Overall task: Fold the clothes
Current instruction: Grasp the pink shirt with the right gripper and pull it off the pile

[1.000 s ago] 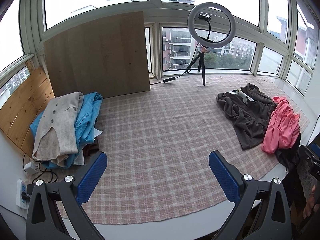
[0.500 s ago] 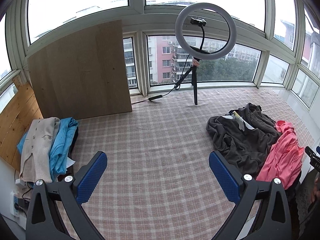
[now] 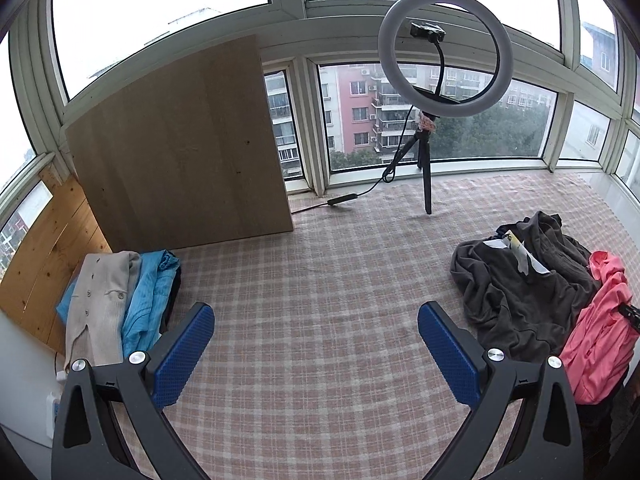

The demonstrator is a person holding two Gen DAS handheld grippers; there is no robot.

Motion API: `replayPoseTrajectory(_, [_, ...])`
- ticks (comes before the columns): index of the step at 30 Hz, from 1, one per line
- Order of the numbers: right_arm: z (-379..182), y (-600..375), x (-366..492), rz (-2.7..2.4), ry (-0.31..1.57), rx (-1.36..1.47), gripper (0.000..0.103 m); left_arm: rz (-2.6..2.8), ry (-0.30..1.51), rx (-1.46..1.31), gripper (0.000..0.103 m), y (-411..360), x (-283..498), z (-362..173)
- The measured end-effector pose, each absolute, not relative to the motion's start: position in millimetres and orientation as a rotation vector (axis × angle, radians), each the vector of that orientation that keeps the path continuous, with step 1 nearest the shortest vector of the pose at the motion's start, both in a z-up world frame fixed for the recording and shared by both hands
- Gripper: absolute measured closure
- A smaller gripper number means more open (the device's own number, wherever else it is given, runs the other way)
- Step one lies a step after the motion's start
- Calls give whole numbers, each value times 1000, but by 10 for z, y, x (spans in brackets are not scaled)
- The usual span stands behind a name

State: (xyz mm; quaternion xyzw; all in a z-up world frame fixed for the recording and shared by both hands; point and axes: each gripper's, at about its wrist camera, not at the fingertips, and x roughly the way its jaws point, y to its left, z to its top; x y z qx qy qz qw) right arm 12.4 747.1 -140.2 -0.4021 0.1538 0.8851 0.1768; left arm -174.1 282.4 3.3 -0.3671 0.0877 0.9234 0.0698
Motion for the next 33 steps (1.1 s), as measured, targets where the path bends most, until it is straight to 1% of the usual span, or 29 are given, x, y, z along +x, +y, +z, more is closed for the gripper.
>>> replayPoseTrajectory(3, [-1128, 7485, 269, 2569, 528, -1038, 90, 2790, 278, -1091, 1, 2759, -1794, 76])
replayPoseTrajectory(6, [-767, 7427, 380, 2630, 677, -903, 90, 2799, 267, -1057, 1, 2609, -1811, 126])
replayPoseTrajectory(8, [-449, 7277, 297, 2685, 709, -828, 91, 2815, 251, -1035, 1, 2455, -1805, 142])
replayPoseTrajectory(11, [-32, 6786, -1, 2833, 658, -781, 91, 2848, 207, -1021, 1, 2123, -1774, 140])
replayPoseTrajectory(14, [316, 6069, -492, 3023, 588, -789, 91, 2895, 168, -1024, 1, 1733, -1710, 76])
replayPoseTrajectory(17, [470, 5165, -1174, 3222, 529, -904, 90, 2947, 132, -1067, 1, 1303, -1647, -55])
replayPoseTrajectory(18, [492, 4858, -1417, 3285, 512, -956, 84, 2952, 117, -1093, 1, 1177, -1637, -115])
replayPoseTrajectory(19, [497, 4586, -1748, 3321, 450, -1095, 80, 2951, 104, -1121, 1, 1067, -1629, -178])
replayPoseTrajectory(20, [428, 4416, -1928, 3277, 372, -1188, 76, 2948, 97, -1147, 1, 973, -1621, -244])
replayPoseTrajectory(21, [355, 4250, -2099, 3224, 294, -1276, 75, 2942, 93, -1173, 1, 897, -1615, -315])
replayPoseTrajectory(22, [270, 4230, -2095, 3206, 265, -1293, 75, 2928, 98, -1198, 1, 865, -1616, -399])
replayPoseTrajectory(23, [185, 4217, -2082, 3189, 239, -1306, 70, 2912, 106, -1227, 1, 856, -1625, -492])
replayPoseTrajectory(24, [81, 4288, -2050, 3157, 184, -1301, 52, 2887, 115, -1256, 1, 863, -1644, -591])
replayPoseTrajectory(26, [-174, 4453, -2009, 3057, 68, -1322, 34, 2802, 134, -1317, 1, 961, -1718, -812])
replayPoseTrajectory(30, [-782, 4814, -1984, 2775, -156, -1415, 34, 2597, 182, -1435, 1, 1439, -1945, -1249])
replayPoseTrajectory(31, [-955, 4963, -1958, 2725, -135, -1451, 34, 2540, 173, -1455, 1, 1593, -1996, -1346])
replayPoseTrajectory(33, [-1235, 5303, -1845, 2663, 11, -1512, 34, 2438, 176, -1479, 1, 1924, -2050, -1501])
